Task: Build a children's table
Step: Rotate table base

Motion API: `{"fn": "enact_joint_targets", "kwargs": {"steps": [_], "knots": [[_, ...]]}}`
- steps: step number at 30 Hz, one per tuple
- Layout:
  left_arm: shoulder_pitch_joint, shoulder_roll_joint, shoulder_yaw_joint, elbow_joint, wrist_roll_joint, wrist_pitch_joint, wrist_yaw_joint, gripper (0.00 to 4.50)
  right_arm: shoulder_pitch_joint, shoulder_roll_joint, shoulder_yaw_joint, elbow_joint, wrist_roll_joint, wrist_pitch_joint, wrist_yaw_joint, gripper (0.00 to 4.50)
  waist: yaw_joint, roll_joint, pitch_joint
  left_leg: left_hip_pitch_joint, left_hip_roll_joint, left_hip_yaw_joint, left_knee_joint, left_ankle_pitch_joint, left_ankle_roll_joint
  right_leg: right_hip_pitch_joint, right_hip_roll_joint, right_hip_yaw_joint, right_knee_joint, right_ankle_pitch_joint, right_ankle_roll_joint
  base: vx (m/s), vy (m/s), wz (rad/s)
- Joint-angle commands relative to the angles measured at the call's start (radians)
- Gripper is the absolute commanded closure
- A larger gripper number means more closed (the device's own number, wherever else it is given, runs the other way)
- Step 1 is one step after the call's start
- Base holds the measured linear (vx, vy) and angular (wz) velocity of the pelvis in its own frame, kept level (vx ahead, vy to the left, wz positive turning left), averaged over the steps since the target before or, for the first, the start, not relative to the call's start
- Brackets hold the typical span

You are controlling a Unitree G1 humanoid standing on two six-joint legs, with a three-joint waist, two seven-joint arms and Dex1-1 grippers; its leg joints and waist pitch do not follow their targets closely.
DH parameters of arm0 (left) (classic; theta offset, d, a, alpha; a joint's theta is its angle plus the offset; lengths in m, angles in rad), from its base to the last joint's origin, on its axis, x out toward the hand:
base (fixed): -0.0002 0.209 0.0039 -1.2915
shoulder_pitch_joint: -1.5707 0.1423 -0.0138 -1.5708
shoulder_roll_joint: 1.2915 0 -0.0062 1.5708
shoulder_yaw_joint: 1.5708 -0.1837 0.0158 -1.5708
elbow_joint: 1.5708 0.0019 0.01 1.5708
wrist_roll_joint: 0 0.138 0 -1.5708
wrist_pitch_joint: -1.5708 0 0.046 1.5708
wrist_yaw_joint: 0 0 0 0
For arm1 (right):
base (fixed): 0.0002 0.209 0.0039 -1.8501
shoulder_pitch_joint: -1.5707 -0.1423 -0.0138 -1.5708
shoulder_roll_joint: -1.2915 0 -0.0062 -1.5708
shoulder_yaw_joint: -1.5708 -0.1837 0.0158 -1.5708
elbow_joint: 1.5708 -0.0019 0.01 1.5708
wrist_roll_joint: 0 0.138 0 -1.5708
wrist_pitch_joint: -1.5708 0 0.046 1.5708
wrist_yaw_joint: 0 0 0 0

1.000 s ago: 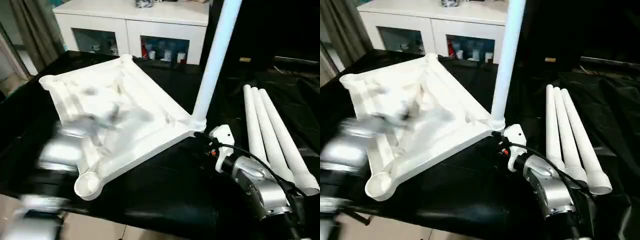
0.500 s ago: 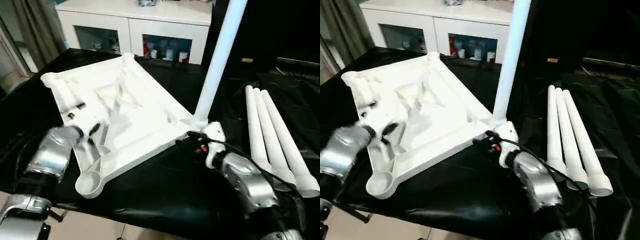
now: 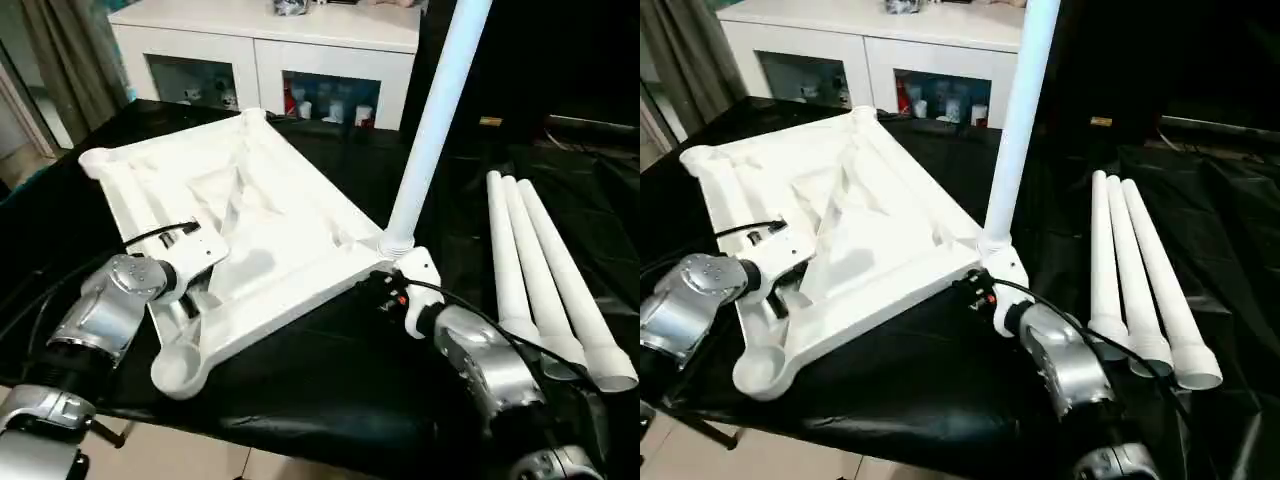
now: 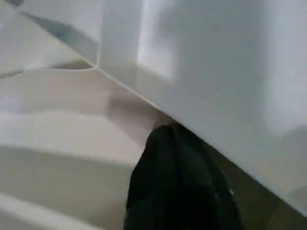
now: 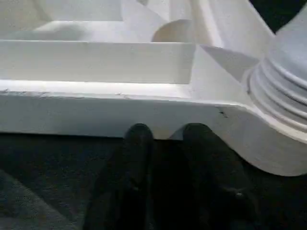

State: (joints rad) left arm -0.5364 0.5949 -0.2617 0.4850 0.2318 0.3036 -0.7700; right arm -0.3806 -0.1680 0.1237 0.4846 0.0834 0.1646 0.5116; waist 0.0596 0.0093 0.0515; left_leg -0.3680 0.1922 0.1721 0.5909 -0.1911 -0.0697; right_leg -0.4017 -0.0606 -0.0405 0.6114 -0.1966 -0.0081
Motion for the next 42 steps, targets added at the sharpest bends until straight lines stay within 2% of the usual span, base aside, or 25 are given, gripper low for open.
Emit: {"fn": "enact_joint_targets", "kwargs": {"steps": [1, 2, 4, 6, 7, 12, 17, 22, 24, 25, 28, 29, 34, 36, 37, 39, 41, 42], "knots": [[0.04, -0.015, -0.053, -0.017, -0.033, 0.017, -0.092, 4.5, -0.022, 0.007, -0.008, 0.005, 0.005, 0.004, -0.002, 3.57, 0.004, 0.008, -0.062, 0.01, 0.032, -0.009, -0.072, -0.154, -0.004, 0.05, -0.072, 0.042, -0.056, -0.052, -0.241, 0.0, 0.0, 0.0], [0.05, -0.01, -0.061, -0.05, -0.053, 0.028, -0.143, 4.5, -0.026, 0.005, -0.006, 0.016, 0.0, 0.0, -0.001, 3.71, 0.003, 0.005, -0.062, 0.01, 0.032, -0.008, -0.072, -0.152, 0.0, 0.051, -0.073, 0.043, -0.055, -0.05, -0.244, 0.0, 0.0, 0.0], [0.069, 0.0, -0.076, -0.128, -0.094, 0.046, -0.234, 4.5, -0.041, 0.009, -0.002, 0.045, -0.008, -0.012, -0.004, 3.85, 0.001, 0.005, -0.061, 0.01, 0.032, -0.007, -0.073, -0.152, 0.001, 0.05, -0.074, 0.043, -0.057, -0.058, -0.249, 0.0, 0.0, 0.0], [0.071, 0.001, -0.078, -0.145, -0.1, 0.053, -0.247, 4.5, -0.045, 0.01, -0.003, 0.051, -0.01, -0.014, -0.004, 3.96, -0.001, 0.009, -0.06, 0.012, 0.033, -0.006, -0.073, -0.162, -0.002, 0.048, -0.073, 0.043, -0.058, -0.068, -0.254, 0.0, 0.0, 0.0], [0.072, -0.005, -0.078, -0.167, -0.115, 0.059, -0.265, 4.5, -0.051, 0.013, -0.002, 0.057, -0.012, -0.017, -0.005, 4.14, -0.002, 0.008, -0.061, 0.012, 0.033, -0.006, -0.072, -0.161, -0.003, 0.049, -0.072, 0.043, -0.057, -0.066, -0.254, 0.0, 0.0, 0.0], [0.071, -0.052, -0.08, -0.223, -0.176, 0.037, -0.304, 4.5, -0.074, 0.021, 0.001, 0.079, -0.018, -0.026, -0.009, 4.41, 0.002, 0.005, -0.062, 0.011, 0.031, -0.004, -0.071, -0.153, -0.001, 0.052, -0.071, 0.044, -0.055, -0.058, -0.253, 0.0, 0.0, 0.0], [0.046, -0.116, -0.074, -0.185, -0.135, -0.021, -0.226, 4.5, -0.082, 0.021, -0.002, 0.095, -0.028, -0.039, -0.014, 4.41, 0.002, 0.002, -0.064, 0.009, 0.029, -0.003, -0.067, -0.13, 0.011, 0.055, -0.069, 0.042, -0.054, -0.031, -0.251, 0.0, 0.0, 0.0], [0.005, -0.142, -0.066, -0.11, -0.087, -0.079, -0.13, 4.5, -0.083, 0.019, -0.009, 0.101, -0.035, -0.043, -0.018, 4.41, 0.005, 0.0, -0.064, 0.009, 0.03, -0.005, -0.068, -0.142, 0.015, 0.056, -0.071, 0.042, -0.057, -0.059, -0.238, 0.0, 0.0, 0.0], [-0.042, -0.167, -0.049, -0.034, -0.043, -0.139, -0.006, 4.5, -0.082, 0.013, -0.025, 0.093, -0.037, -0.057, -0.036, 4.41, 0.004, 0.0, -0.066, 0.009, 0.028, -0.005, -0.066, -0.133, 0.015, 0.056, -0.068, 0.042, -0.056, -0.046, -0.237, 0.0, 0.0, 0.0], [-0.05, -0.172, -0.045, -0.021, -0.034, -0.15, 0.014, 4.5, -0.082, 0.013, -0.028, 0.092, -0.037, -0.06, -0.039, 4.41, 0.007, 0.002, -0.066, 0.012, 0.028, -0.004, -0.065, -0.137, 0.016, 0.053, -0.067, 0.041, -0.058, -0.043, -0.235, 0.0, 0.0, 0.0], [-0.069, -0.184, -0.037, 0.016, -0.008, -0.177, 0.086, 4.5, -0.085, 0.008, -0.044, 0.086, -0.037, -0.07, -0.053, 4.41, 0.01, -0.002, -0.066, 0.008, 0.028, -0.005, -0.065, -0.141, 0.014, 0.056, -0.069, 0.041, -0.058, -0.054, -0.228, 0.0, 0.0, 0.0], [-0.073, -0.186, -0.036, 0.022, -0.003, -0.184, 0.098, 4.5, -0.086, 0.007, -0.048, 0.084, -0.036, -0.07, -0.055, 4.41, 0.011, 0.005, -0.067, 0.007, 0.029, -0.007, -0.065, -0.133, 0.016, 0.057, -0.071, 0.041, -0.055, -0.044, -0.229, 0.0, 0.0, 0.0], [-0.07, -0.191, -0.026, 0.011, -0.008, -0.202, 0.106, 4.5, -0.077, -0.02, -0.075, 0.046, -0.025, -0.072, -0.052, 4.41, 0.016, 0.002, -0.072, 0.007, 0.029, -0.007, -0.06, -0.092, 0.028, 0.059, -0.068, 0.04, -0.046, 0.041, -0.243, 0.0, 0.0, 0.0], [-0.068, -0.19, -0.012, -0.003, -0.024, -0.205, 0.1, 4.5, -0.069, -0.035, -0.085, 0.028, -0.014, -0.071, -0.042, 4.41, 0.02, 0.002, -0.071, 0.008, 0.029, -0.006, -0.061, -0.099, 0.032, 0.058, -0.069, 0.039, -0.048, 0.033, -0.243, 0.0, 0.0, 0.0], [-0.066, -0.191, 0.002, -0.014, -0.047, -0.206, 0.089, 4.5, -0.064, -0.047, -0.091, 0.016, -0.007, -0.072, -0.033, 4.41, 0.022, -0.002, -0.07, 0.007, 0.029, -0.005, -0.061, -0.103, 0.032, 0.058, -0.069, 0.04, -0.049, 0.025, -0.242, 0.0, 0.0, 0.0], [-0.057, -0.191, 0.017, -0.04, -0.079, -0.197, 0.058, 4.5, -0.06, -0.054, -0.095, 0.012, -0.004, -0.072, -0.028, 4.41, 0.027, 0.0, -0.07, 0.009, 0.031, -0.006, -0.061, -0.107, 0.027, 0.058, -0.072, 0.04, -0.049, 0.011, -0.245, 0.0, 0.0, 0.0], [-0.013, -0.17, 0.046, -0.165, -0.202, -0.139, -0.09, 4.5, -0.053, -0.073, -0.105, 0.009, -0.003, -0.066, -0.021, 4.41, 0.033, -0.002, -0.07, 0.009, 0.033, -0.005, -0.063, -0.109, 0.022, 0.057, -0.076, 0.041, -0.047, 0.0, -0.259, 0.0, 0.0, 0.0], [-0.006, -0.163, 0.049, -0.185, -0.221, -0.121, -0.114, 4.5, -0.052, -0.074, -0.105, 0.01, -0.004, -0.064, -0.022, 4.41, 0.032, -0.003, -0.068, 0.009, 0.034, -0.004, -0.063, -0.109, 0.022, 0.055, -0.075, 0.041, -0.047, -0.003, -0.262, 0.0, 0.0, 0.0]]}}
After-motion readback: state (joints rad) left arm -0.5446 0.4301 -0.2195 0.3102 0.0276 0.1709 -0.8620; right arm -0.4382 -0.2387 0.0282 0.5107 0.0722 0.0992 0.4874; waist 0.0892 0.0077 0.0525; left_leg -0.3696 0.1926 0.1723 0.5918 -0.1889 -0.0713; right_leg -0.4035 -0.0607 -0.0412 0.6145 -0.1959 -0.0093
